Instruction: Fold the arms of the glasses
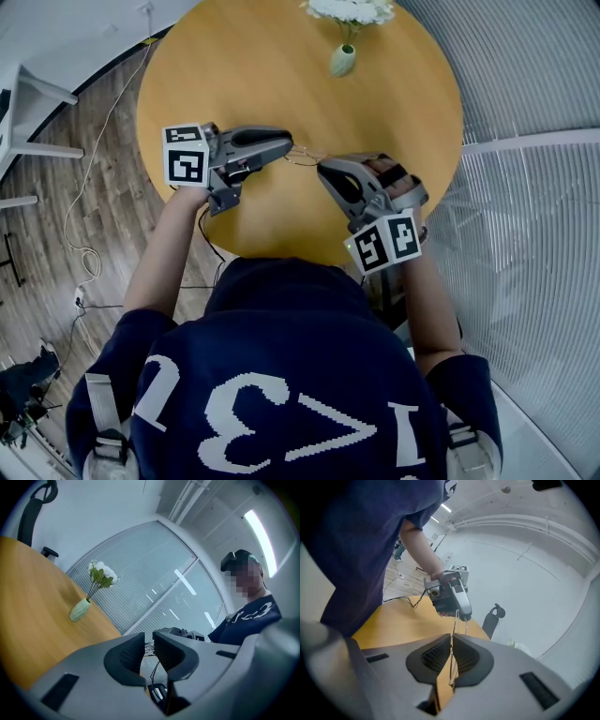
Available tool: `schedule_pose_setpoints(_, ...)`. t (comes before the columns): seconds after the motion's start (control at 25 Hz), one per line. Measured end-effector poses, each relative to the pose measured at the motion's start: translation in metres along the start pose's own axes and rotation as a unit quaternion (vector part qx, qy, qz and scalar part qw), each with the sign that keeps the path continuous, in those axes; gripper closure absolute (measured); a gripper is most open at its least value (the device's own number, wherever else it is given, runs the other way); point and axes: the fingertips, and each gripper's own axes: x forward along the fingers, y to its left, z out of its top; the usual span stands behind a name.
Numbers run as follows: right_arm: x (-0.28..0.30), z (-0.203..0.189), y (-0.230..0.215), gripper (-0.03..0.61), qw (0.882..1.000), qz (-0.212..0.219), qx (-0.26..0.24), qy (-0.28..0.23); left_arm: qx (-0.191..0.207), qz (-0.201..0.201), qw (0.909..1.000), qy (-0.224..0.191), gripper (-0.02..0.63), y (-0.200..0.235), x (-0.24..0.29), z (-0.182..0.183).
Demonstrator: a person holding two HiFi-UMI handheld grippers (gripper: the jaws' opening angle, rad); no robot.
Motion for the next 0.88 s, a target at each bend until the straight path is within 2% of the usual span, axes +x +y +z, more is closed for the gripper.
schedule_pose_setpoints(0.12, 0.001, 0.0, 0.0, 0.545, 1.0, 0.003, 0.008, -0.004, -0.006, 0.0, 0.9997, -0.024, 0.546, -0.002, -0.003, 0.001)
schedule_pose_setpoints(0.24, 0.001, 0.0, 0.001, 0.545, 1.0, 0.006, 0.009, -0.004, 0.006, 0.01, 0.9995, -0.03, 0.546, -0.002, -0.005, 0.001)
schedule_pose_setpoints(0.32, 0.0, -0.002, 0.004, 0.545, 1.0, 0.006, 0.008, 0.0, 0.024, 0.029, 0.9985, -0.04, 0.546, 0.0, -0.01, 0.003)
schedule_pose_setpoints(0.4, 0.0, -0.006, 0.005, 0.545, 1.0, 0.007, 0.007, 0.007, 0.053, 0.067, 0.9947, -0.057, 0.546, 0.005, -0.018, 0.008)
schedule_pose_setpoints(0.48, 0.0, -0.011, 0.005, 0.545, 1.0, 0.01, 0.013, 0.011, 0.106, 0.122, 0.9849, -0.062, 0.558, 0.01, -0.025, 0.014)
schedule_pose_setpoints(0.6, 0.0, -0.022, 0.005, 0.545, 0.999, 0.017, 0.032, 0.014, 0.182, 0.19, 0.963, -0.058, 0.583, 0.014, -0.026, 0.016)
schedule_pose_setpoints(0.76, 0.007, -0.033, 0.007, 0.545, 0.996, 0.04, 0.08, 0.015, 0.213, 0.268, 0.9363, -0.079, 0.591, 0.027, -0.037, 0.021)
schedule_pose_setpoints(0.88, 0.018, -0.043, 0.013, 0.545, 0.987, 0.075, 0.143, 0.014, 0.225, 0.314, 0.9188, -0.081, 0.592, 0.037, -0.047, 0.018)
